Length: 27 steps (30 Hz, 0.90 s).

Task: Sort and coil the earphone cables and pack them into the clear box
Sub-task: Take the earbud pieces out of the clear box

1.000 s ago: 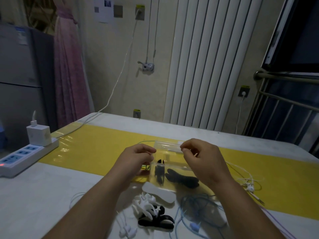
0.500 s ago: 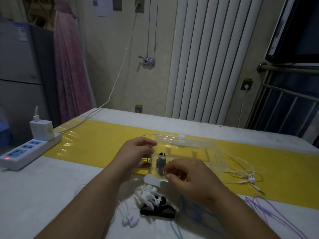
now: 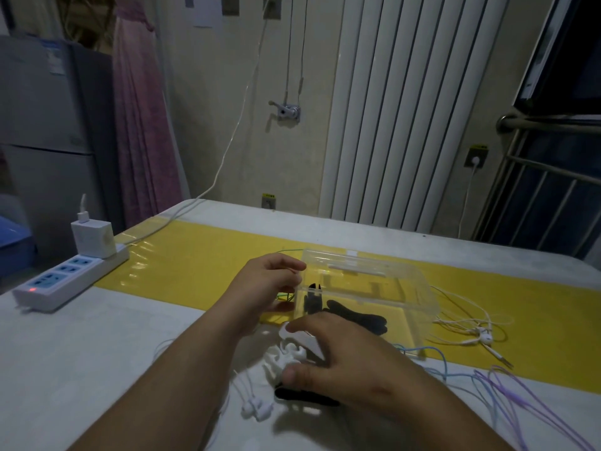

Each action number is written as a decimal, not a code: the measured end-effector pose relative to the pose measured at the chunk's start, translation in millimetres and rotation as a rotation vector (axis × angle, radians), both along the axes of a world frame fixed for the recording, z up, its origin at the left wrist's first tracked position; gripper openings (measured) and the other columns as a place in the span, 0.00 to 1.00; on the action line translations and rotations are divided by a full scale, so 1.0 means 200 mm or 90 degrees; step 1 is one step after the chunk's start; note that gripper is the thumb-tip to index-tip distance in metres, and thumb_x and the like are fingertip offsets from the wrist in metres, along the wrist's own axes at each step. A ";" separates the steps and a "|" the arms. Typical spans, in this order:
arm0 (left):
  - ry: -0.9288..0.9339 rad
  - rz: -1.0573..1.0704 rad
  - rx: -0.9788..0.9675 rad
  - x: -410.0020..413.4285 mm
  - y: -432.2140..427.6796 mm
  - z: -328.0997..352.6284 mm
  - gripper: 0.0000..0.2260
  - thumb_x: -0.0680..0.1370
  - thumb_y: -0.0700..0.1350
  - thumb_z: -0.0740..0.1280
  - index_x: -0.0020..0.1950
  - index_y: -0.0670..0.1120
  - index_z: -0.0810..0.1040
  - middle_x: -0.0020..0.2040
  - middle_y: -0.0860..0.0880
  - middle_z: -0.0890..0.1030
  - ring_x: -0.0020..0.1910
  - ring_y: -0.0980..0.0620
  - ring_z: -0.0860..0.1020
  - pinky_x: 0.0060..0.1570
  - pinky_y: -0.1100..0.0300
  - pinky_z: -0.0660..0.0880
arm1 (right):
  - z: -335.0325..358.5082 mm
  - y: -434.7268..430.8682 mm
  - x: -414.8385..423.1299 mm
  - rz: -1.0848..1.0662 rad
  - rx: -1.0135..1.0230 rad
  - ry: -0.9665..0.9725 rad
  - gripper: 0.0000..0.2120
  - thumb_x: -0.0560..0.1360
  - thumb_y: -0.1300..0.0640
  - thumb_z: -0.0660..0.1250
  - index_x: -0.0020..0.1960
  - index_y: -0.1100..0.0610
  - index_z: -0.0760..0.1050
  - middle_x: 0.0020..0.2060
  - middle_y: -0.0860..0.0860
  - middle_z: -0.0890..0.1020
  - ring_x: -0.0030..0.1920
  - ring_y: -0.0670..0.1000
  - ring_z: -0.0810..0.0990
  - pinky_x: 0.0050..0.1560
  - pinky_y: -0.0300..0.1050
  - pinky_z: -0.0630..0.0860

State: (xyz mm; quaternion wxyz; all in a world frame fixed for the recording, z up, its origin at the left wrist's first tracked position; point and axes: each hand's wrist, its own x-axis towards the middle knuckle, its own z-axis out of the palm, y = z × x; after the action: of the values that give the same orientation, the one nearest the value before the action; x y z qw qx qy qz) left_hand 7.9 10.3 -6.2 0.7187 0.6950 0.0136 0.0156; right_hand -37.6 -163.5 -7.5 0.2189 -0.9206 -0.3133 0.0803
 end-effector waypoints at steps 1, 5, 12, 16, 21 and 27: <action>0.001 0.001 0.002 0.00 0.00 0.00 0.08 0.74 0.34 0.66 0.49 0.42 0.82 0.47 0.44 0.79 0.45 0.46 0.80 0.48 0.43 0.79 | -0.01 0.01 -0.01 0.002 -0.016 -0.013 0.33 0.68 0.26 0.61 0.69 0.37 0.64 0.66 0.37 0.68 0.63 0.42 0.71 0.57 0.45 0.71; 0.001 0.003 0.007 0.00 0.00 0.00 0.08 0.75 0.34 0.66 0.49 0.42 0.82 0.48 0.44 0.79 0.46 0.45 0.80 0.47 0.42 0.79 | -0.02 0.06 -0.02 -0.023 -0.018 -0.037 0.23 0.71 0.35 0.63 0.62 0.42 0.72 0.61 0.41 0.70 0.58 0.46 0.73 0.55 0.47 0.73; 0.002 0.005 0.002 0.00 0.00 0.00 0.08 0.74 0.34 0.66 0.49 0.41 0.82 0.48 0.44 0.79 0.44 0.46 0.79 0.45 0.47 0.80 | -0.04 0.05 0.00 -0.089 0.057 0.037 0.16 0.69 0.43 0.68 0.55 0.43 0.76 0.54 0.42 0.75 0.53 0.44 0.74 0.53 0.44 0.75; -0.001 0.006 0.000 0.00 0.00 0.00 0.07 0.75 0.34 0.66 0.49 0.41 0.82 0.47 0.45 0.78 0.43 0.47 0.79 0.44 0.48 0.80 | -0.02 0.05 -0.01 -0.104 0.130 0.095 0.08 0.68 0.49 0.71 0.46 0.43 0.75 0.44 0.42 0.76 0.36 0.41 0.74 0.37 0.37 0.72; 0.000 0.010 0.001 0.00 0.00 -0.01 0.07 0.75 0.34 0.66 0.49 0.42 0.82 0.47 0.46 0.79 0.41 0.49 0.79 0.42 0.51 0.79 | 0.01 0.04 0.00 -0.153 0.171 0.063 0.07 0.66 0.47 0.76 0.41 0.44 0.79 0.39 0.40 0.78 0.33 0.40 0.74 0.32 0.32 0.68; 0.001 0.010 -0.005 0.00 0.00 -0.01 0.07 0.74 0.34 0.66 0.48 0.42 0.82 0.44 0.48 0.79 0.40 0.49 0.78 0.41 0.52 0.77 | 0.04 0.01 0.00 -0.188 0.211 0.004 0.07 0.63 0.48 0.77 0.36 0.42 0.79 0.44 0.40 0.83 0.44 0.38 0.80 0.44 0.36 0.75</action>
State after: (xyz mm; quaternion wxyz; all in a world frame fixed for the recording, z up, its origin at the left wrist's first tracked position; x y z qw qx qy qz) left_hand 8.3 11.3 -7.4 0.7215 0.6918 0.0195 0.0204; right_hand -37.3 -161.1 1.0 0.3775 -0.9076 -0.1837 -0.0026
